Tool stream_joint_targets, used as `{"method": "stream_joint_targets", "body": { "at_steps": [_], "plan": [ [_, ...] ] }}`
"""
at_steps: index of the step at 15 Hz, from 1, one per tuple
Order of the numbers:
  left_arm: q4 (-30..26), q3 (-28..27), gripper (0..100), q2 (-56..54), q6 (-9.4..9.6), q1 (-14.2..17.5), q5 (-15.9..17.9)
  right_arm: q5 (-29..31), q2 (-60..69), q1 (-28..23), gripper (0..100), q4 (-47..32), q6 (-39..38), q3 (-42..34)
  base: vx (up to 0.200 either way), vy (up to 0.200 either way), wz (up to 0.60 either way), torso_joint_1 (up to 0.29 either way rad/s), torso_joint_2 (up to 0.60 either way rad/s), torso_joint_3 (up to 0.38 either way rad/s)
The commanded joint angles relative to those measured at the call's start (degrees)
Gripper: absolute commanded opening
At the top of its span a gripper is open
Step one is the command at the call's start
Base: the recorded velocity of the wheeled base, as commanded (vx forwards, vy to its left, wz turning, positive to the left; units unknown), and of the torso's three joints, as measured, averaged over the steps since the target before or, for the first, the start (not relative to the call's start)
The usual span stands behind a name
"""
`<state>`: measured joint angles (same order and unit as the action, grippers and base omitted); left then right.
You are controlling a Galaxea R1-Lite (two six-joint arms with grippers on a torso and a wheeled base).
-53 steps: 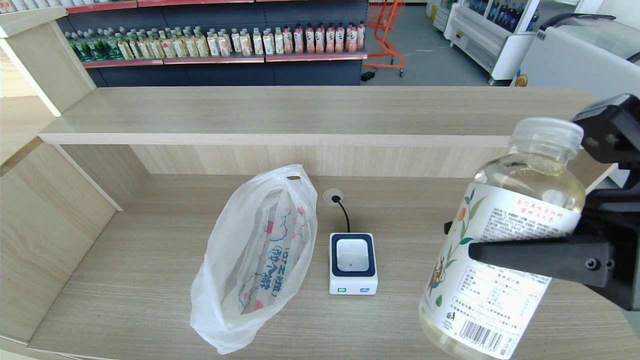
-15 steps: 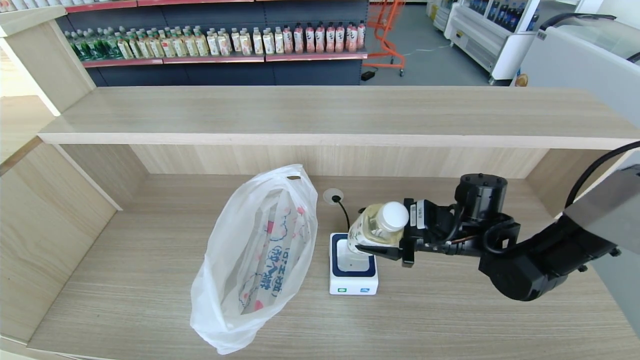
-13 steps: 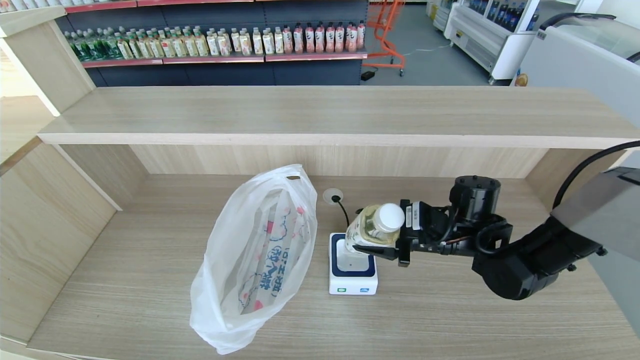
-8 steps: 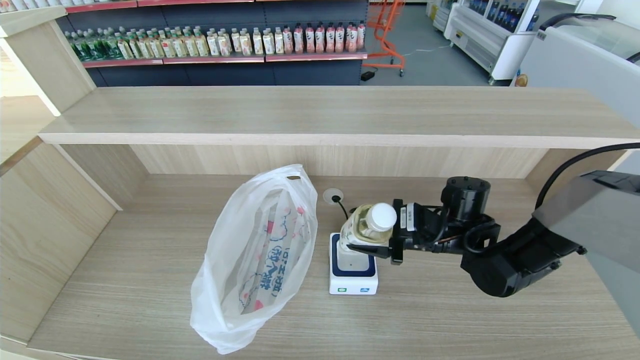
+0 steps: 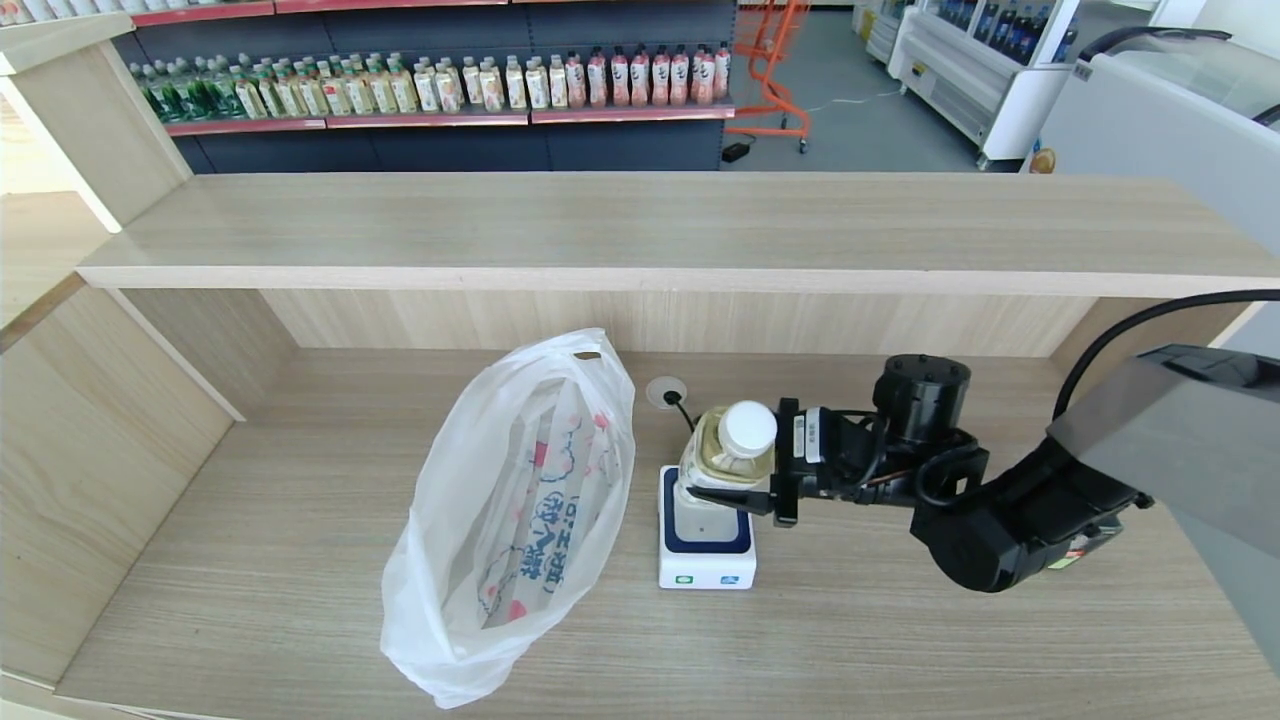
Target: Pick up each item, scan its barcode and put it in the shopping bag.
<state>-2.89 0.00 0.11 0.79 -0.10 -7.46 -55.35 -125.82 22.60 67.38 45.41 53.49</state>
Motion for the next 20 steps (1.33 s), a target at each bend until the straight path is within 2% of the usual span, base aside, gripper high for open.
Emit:
{"method": "stream_joint_targets", "body": {
  "at_steps": [1, 11, 13, 16, 17, 20],
  "plan": [
    [-0.01, 0.00, 100, -0.02, 0.00, 0.01, -0.01, 0.06, -0.57, -0.01, 0, 0.03, 0.21, 1.00, 0.000, 0.000, 0.00, 0.000, 0.00, 0.000],
    [-0.01, 0.00, 100, -0.02, 0.00, 0.01, -0.01, 0.50, -1.18, -0.01, 0, 2.14, -0.76, 2.05, 0.000, 0.000, 0.00, 0.000, 0.00, 0.000],
    [-0.01, 0.00, 100, -0.02, 0.00, 0.01, -0.01, 3.40, 4.09, -1.77, 0, 2.50, -12.36, -2.34, 0.000, 0.000, 0.00, 0.000, 0.00, 0.000],
    [-0.01, 0.00, 100, -0.02, 0.00, 0.01, -0.01, 8.68, 17.54, -2.12, 0, 3.81, -38.64, -5.59, 0.000, 0.000, 0.00, 0.000, 0.00, 0.000],
    [-0.01, 0.00, 100, -0.02, 0.00, 0.01, -0.01, 11.22, 21.05, -1.86, 0, 3.20, -44.18, -6.82, 0.000, 0.000, 0.00, 0.000, 0.00, 0.000],
    [-0.01, 0.00, 100, -0.02, 0.00, 0.01, -0.01, 12.02, 28.08, -2.21, 0, -1.46, -50.33, -12.97, 0.000, 0.000, 0.00, 0.000, 0.00, 0.000]
  ]
}}
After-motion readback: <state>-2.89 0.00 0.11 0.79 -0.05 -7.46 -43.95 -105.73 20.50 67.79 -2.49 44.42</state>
